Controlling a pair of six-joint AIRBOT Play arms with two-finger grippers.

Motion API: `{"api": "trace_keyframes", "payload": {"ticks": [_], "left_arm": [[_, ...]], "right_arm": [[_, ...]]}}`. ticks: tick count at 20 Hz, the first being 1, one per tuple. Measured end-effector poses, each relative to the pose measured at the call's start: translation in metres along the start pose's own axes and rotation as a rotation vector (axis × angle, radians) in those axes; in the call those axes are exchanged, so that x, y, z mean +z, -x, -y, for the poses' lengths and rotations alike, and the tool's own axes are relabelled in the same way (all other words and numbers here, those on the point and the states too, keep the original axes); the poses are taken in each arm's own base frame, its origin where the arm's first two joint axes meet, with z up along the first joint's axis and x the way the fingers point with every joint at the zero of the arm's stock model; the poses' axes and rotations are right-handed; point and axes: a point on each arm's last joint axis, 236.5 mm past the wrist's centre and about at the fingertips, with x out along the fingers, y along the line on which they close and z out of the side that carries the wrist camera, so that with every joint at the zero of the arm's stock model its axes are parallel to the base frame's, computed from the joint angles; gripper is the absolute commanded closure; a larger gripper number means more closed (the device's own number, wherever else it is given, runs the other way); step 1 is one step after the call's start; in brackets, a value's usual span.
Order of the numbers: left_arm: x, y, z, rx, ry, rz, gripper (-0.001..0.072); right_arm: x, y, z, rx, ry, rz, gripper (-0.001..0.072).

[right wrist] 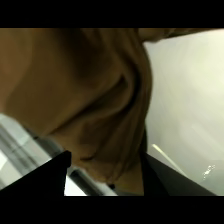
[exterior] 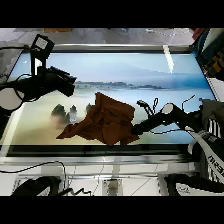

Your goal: Fold the clothes and pants, and hang the long-sleeved shirts on hangers.

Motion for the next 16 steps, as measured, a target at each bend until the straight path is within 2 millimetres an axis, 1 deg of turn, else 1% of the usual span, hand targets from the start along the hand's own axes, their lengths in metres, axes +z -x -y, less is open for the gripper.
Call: {"api": "trace_keyframes", "payload": {"ticks": [1,2,3,4,5,8,9,10,12,13,14,15,16], "left_arm": [[0.0,0.0,0.0,0.0,0.0,0.0,0.0421],[0.0,0.0,0.0,0.0,0.0,0.0,0.0421],[0.0,0.0,0.0,0.0,0.0,0.0,0.0421],[0.0,0.0,0.0,0.0,0.0,0.0,0.0421],[0.0,0.0,0.0,0.0,0.0,0.0,0.0421],[0.0,0.0,0.0,0.0,0.0,0.0,0.0426],[0.0,0.0,0.0,0.0,0.0,0.0,0.053],[0.0,0.0,-0.001,0.002,0.0,0.0,0.0678],[-0.002,0.0,-0.004,0.011,-0.003,-0.006,0.0683],[-0.005,0.001,-0.009,0.023,-0.007,-0.018,0.0685],[-0.012,0.002,-0.018,0.047,-0.005,-0.04,0.0685],[-0.022,0.003,-0.029,0.072,0.006,-0.076,0.0685],[-0.037,0.005,-0.043,0.103,0.024,-0.125,0.0685]], "right_arm": [[0.0,-0.002,0.004,-0.024,-0.003,0.002,0.0315],[0.002,-0.003,0.008,-0.044,-0.006,0.007,0.038],[0.002,-0.004,0.011,-0.059,-0.009,0.009,0.0405],[0.002,-0.005,0.012,-0.066,-0.013,0.012,0.0456],[0.004,-0.006,0.013,-0.071,-0.017,0.019,0.0545],[0.008,-0.007,0.009,-0.053,-0.041,0.036,0.0698],[0.011,-0.007,0.007,-0.043,-0.052,0.047,0.0698],[0.013,-0.007,0.004,-0.033,-0.059,0.056,0.0698],[0.018,-0.005,0.001,-0.023,-0.064,0.074,0.0698],[0.023,-0.002,-0.002,-0.017,-0.063,0.088,0.0698],[0.026,0.0,-0.004,-0.017,-0.059,0.099,0.0698],[0.029,0.004,-0.005,-0.017,-0.053,0.11,0.0698],[0.032,0.007,-0.008,-0.014,-0.051,0.124,0.0698]]}}
